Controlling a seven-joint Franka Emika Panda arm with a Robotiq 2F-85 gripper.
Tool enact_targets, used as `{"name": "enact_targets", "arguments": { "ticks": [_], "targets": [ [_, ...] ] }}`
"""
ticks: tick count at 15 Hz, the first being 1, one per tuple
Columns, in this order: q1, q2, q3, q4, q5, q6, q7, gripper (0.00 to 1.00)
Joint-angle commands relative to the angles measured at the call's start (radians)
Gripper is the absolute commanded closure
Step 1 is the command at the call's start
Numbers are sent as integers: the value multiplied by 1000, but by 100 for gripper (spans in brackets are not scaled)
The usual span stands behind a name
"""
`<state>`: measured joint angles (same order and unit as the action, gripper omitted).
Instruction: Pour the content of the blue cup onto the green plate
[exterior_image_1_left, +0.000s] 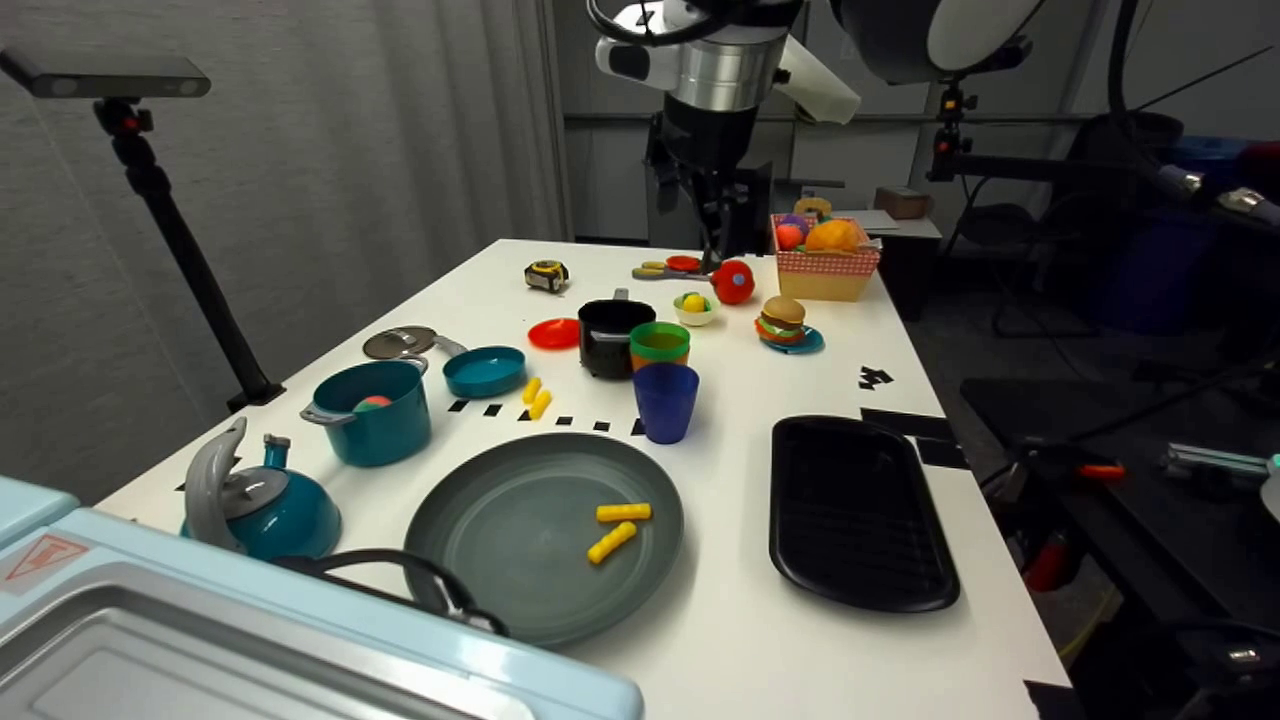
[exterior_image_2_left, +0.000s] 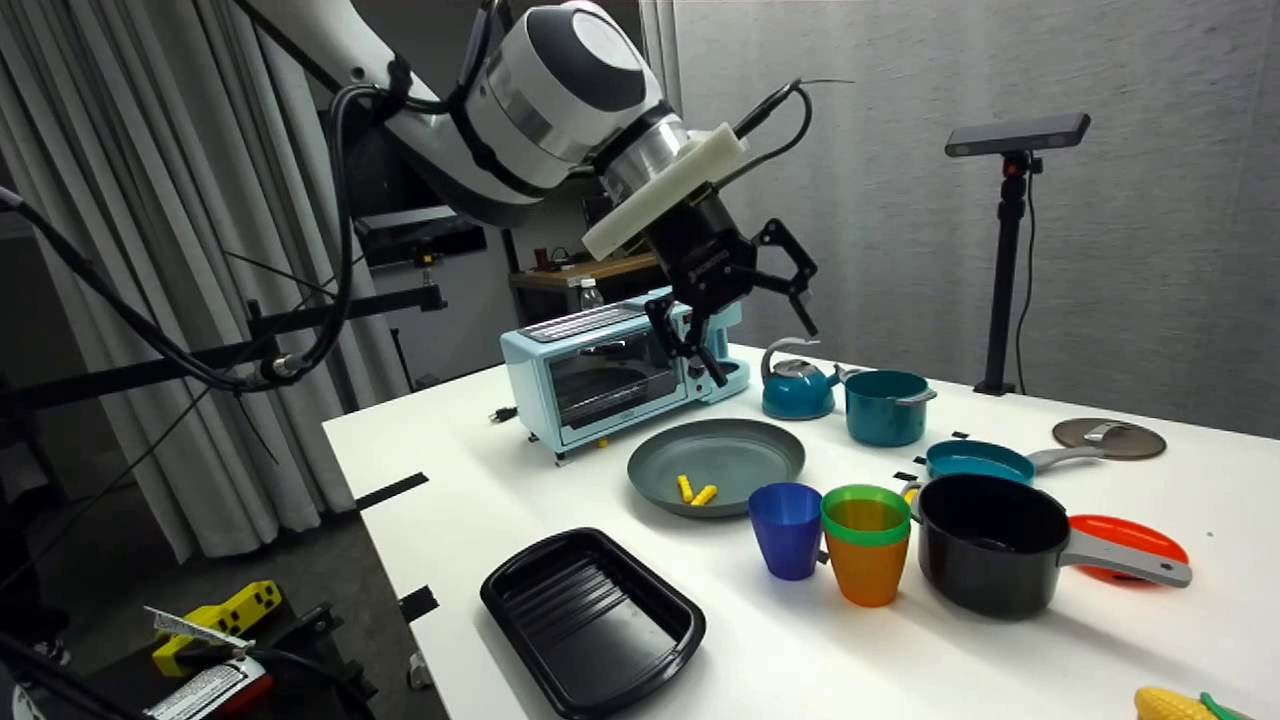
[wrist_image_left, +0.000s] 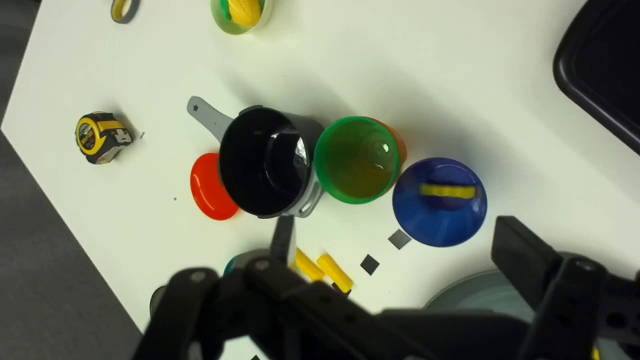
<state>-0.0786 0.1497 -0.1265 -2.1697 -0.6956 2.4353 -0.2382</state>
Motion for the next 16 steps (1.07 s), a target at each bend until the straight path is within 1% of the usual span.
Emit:
{"name": "enact_targets", "arguments": {
  "ticks": [1,3,4,5,6,9,16],
  "targets": [
    [-12,-77,21,-74,118,44,6,0],
    [-12,-93,26,-90,164,66,-17,2],
    [-11,-98,26,-99,173,81,-28,1],
    [-12,-104,26,-109,177,102,-49,1],
    [-2,-55,22,-54,146,51,-8,2],
    [-2,-65,22,-71,151,74,-14,1],
    [-2,-70,23,-77,151,75,-14,1]
  ]
}}
